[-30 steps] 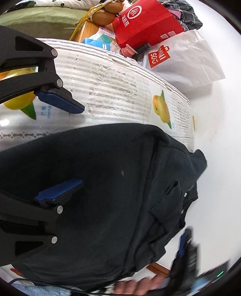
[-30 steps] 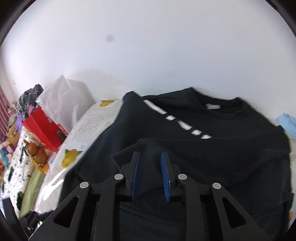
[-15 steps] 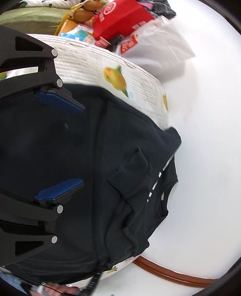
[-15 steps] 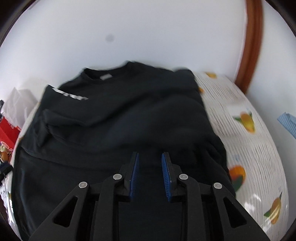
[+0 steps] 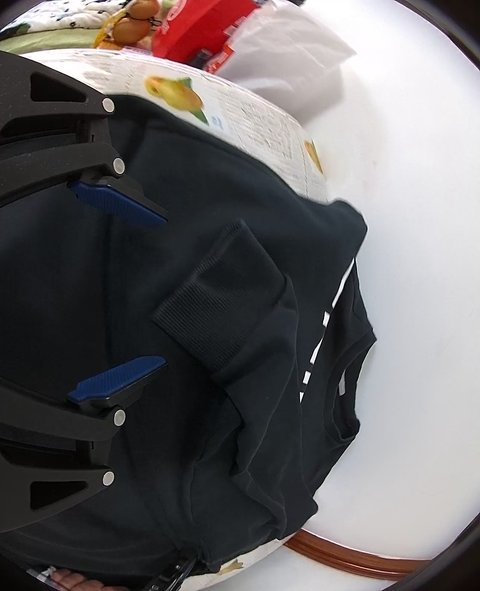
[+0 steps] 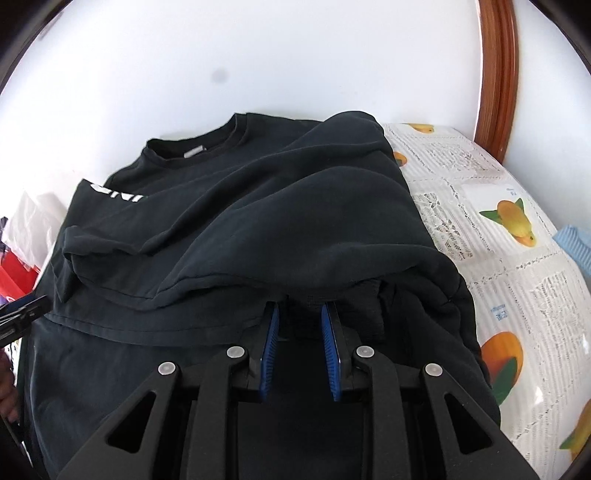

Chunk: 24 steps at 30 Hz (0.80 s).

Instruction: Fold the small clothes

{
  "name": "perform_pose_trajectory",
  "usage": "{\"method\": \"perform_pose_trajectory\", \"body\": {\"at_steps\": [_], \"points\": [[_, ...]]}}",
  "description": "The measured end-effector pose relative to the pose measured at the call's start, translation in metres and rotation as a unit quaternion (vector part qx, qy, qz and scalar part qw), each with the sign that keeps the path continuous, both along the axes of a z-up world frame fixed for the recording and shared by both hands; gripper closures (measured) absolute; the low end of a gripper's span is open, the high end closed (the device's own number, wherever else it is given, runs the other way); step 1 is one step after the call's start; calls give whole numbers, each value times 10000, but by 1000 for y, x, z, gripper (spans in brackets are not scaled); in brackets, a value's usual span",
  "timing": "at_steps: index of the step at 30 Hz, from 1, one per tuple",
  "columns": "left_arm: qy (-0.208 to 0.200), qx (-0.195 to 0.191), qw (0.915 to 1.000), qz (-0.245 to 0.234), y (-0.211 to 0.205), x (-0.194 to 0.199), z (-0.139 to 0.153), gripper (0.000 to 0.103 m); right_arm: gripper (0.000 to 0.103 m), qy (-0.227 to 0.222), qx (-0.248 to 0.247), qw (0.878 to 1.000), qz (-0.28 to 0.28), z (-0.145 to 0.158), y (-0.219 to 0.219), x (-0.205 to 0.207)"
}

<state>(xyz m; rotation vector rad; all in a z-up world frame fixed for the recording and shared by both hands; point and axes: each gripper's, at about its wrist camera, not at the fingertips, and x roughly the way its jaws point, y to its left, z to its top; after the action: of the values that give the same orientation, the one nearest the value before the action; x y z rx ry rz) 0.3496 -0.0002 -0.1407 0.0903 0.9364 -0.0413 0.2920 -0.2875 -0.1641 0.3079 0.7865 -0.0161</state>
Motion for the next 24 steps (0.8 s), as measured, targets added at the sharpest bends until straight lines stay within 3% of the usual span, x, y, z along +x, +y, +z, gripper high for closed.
{"method": "perform_pose_trajectory", "body": {"at_steps": [3,8,9,12,13,15,20,24], "points": [[-56,281,9996,-37,-14,12,-9,34,80,10,76,10000,-56,-1,0,0],[-195,652,9977,-35,-29,21,-19,40,80,-5,-367,9993,-12,0,10,-2],[-237,717,9971,-24,-31,22,-19,43,80,-6,-378,9993,-7,0,10,-2],[-254,881,9958,22,-29,23,-18,72,80,-24,-374,9993,1,0,8,-3],[-252,910,9955,49,-27,22,-17,77,80,-32,-379,9993,-4,0,8,-2],[-271,840,9960,104,-19,19,-11,83,80,-42,-419,9991,-13,0,9,-2],[-345,334,9985,247,21,5,17,84,80,-49,-408,9992,-18,0,9,-4],[-117,85,9996,257,44,-3,15,83,80,-55,-419,9991,-24,0,10,-4]]}}
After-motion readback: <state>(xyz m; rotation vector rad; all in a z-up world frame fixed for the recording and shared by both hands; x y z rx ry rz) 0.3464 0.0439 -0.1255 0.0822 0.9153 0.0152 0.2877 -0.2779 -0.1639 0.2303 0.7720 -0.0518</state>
